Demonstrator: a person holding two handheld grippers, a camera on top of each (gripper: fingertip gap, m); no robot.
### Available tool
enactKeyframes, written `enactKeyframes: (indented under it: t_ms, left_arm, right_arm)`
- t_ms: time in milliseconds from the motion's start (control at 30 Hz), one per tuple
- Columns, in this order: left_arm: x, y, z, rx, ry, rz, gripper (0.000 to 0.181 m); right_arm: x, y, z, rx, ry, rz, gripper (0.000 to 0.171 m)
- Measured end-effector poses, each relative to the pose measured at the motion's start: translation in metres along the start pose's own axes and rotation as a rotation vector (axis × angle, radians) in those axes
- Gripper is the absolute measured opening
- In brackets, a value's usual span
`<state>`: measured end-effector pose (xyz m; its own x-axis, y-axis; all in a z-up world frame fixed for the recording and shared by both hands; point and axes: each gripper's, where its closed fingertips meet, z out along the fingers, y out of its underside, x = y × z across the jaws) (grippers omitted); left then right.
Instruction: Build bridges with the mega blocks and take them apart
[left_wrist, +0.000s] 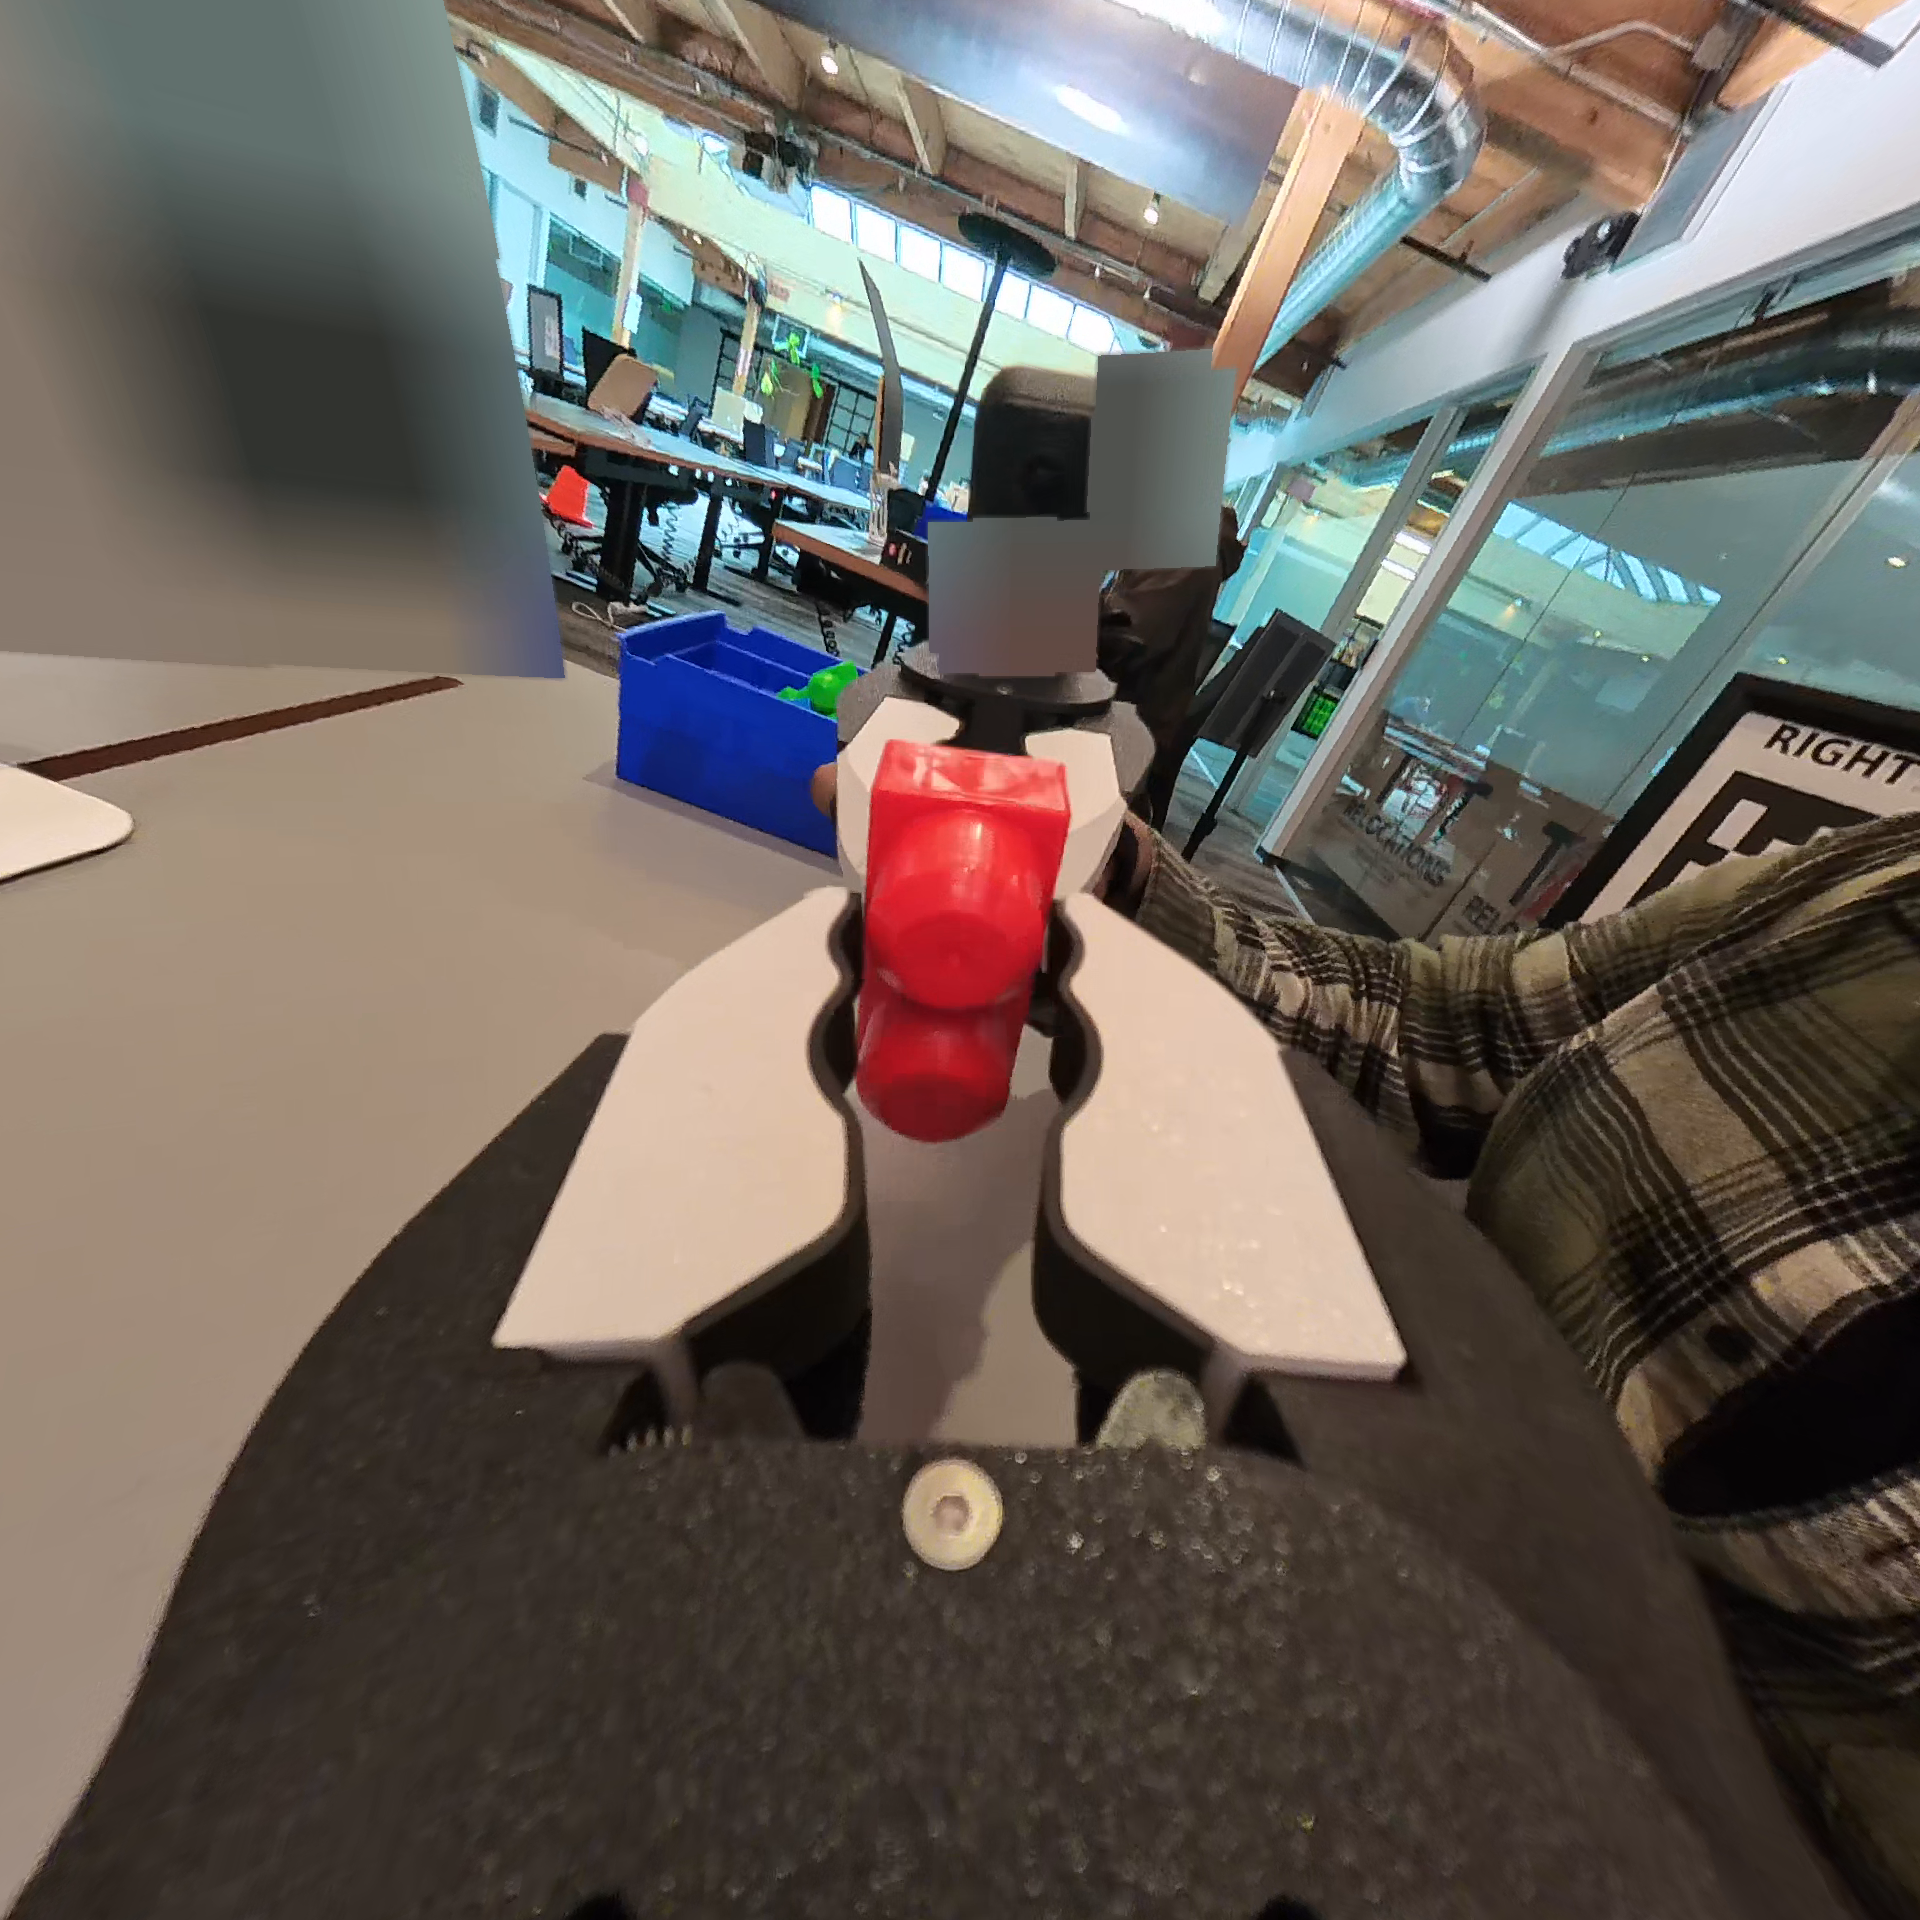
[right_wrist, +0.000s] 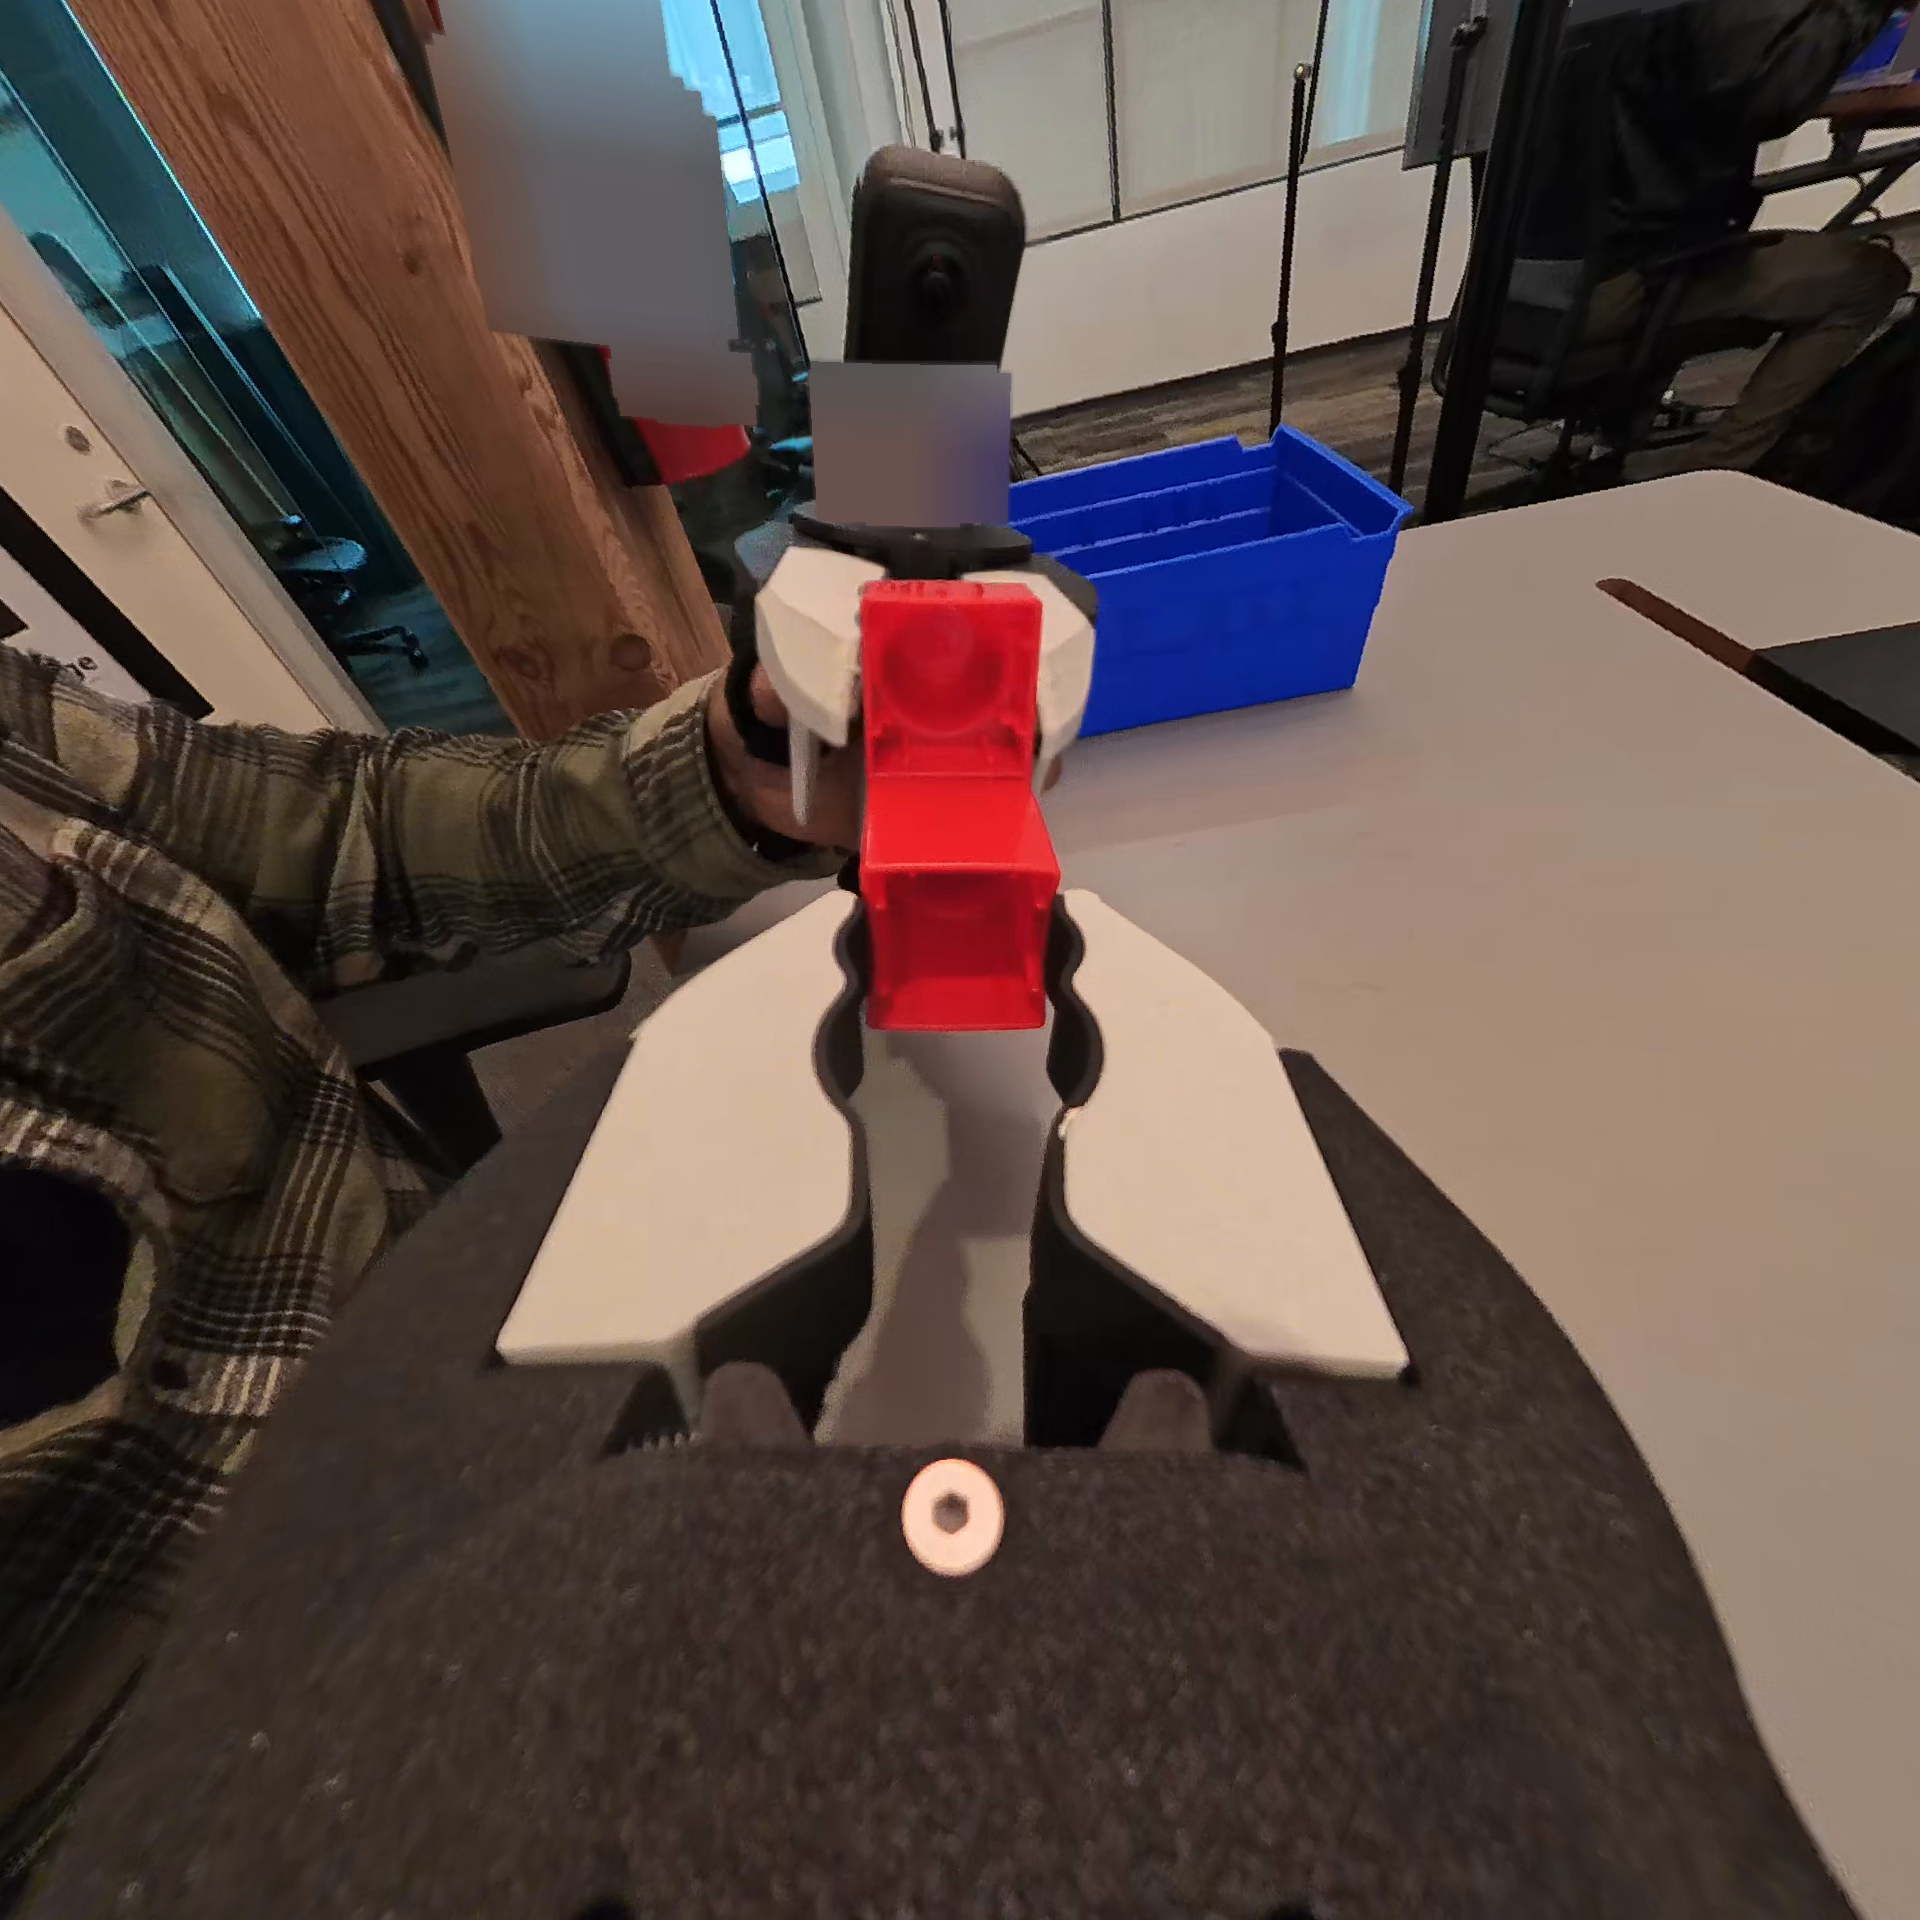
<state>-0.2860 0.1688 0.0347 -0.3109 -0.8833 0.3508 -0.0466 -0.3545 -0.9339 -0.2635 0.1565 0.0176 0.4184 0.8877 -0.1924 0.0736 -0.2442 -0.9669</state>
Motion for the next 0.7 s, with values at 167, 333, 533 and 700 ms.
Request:
enactKeyframes:
  t_ms: [167, 333, 533, 700]
  left_arm:
    - [-0.002, 0.000, -0.003, -0.012, -0.012, 0.012, 0.032]
    - [-0.001, 0.000, -0.001, -0.026, -0.034, 0.053, 0.031]
    - [0.000, 0.005, 0.007, -0.052, -0.049, 0.053, 0.031]
    - [-0.012, -0.010, -0.021, 0.012, -0.095, 0.040, 0.031]
  right_arm:
    - [0.001, 0.002, 0.000, 0.016, -0.010, 0.025, 0.032]
    - [0.001, 0.003, -0.003, 0.024, -0.027, 0.048, 0.032]
    - [0.000, 0.007, -0.014, 0.006, -0.023, 0.068, 0.031]
    - [0.030, 0.005, -0.087, 0.095, 0.164, 0.148, 0.031]
